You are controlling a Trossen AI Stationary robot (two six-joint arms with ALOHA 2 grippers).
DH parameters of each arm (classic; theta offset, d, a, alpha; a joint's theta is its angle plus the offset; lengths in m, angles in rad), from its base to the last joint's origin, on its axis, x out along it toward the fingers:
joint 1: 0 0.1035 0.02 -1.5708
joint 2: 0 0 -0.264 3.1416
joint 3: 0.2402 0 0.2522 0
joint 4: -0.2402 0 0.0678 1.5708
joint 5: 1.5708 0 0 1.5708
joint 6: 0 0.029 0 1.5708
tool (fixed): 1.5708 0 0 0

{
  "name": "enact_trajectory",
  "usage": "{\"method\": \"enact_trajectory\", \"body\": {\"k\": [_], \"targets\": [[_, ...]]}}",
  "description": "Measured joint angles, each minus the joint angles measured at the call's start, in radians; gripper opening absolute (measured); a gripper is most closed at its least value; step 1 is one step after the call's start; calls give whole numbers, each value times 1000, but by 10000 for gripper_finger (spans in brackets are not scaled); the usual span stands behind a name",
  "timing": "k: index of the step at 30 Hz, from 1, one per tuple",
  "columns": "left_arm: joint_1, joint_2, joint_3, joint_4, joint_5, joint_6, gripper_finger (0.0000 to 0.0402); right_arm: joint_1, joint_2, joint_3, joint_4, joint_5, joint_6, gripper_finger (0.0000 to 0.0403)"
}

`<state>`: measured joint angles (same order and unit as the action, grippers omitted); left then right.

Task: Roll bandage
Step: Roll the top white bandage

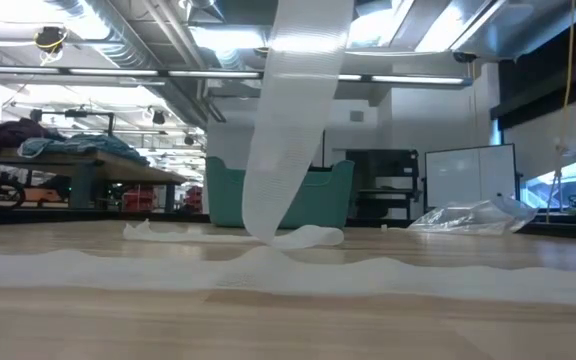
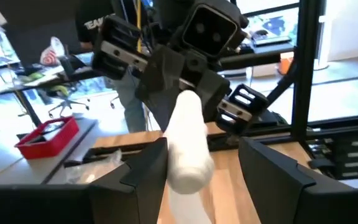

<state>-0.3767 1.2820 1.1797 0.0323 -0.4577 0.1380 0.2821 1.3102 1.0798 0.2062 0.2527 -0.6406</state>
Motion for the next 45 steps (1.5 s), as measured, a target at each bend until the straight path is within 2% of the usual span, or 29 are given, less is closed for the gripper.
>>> {"method": "enact_trajectory", "body": {"k": [4, 10, 19, 28, 34, 38, 45], "targets": [[10, 1, 0, 6, 11, -8, 188, 0, 0, 0, 1, 0, -24, 46], [32, 1, 0, -2, 102, -49, 188, 0, 0, 0, 2, 0, -24, 46], [46, 12, 0, 11, 108, -45, 184, 0, 0, 0, 2, 2, -24, 46], [50, 18, 0, 35, 108, -53, 155, 0, 0, 0, 10, 1, -23, 47], [57, 18, 0, 47, 107, -55, 114, 0, 0, 0, 15, -2, 59, 47], [57, 18, 0, 66, 106, 1, 78, 10, 0, 0, 29, -1, 141, 72], [47, 18, 0, 107, 108, 135, 44, 28, -1, 0, 33, 26, 205, 156]]}}
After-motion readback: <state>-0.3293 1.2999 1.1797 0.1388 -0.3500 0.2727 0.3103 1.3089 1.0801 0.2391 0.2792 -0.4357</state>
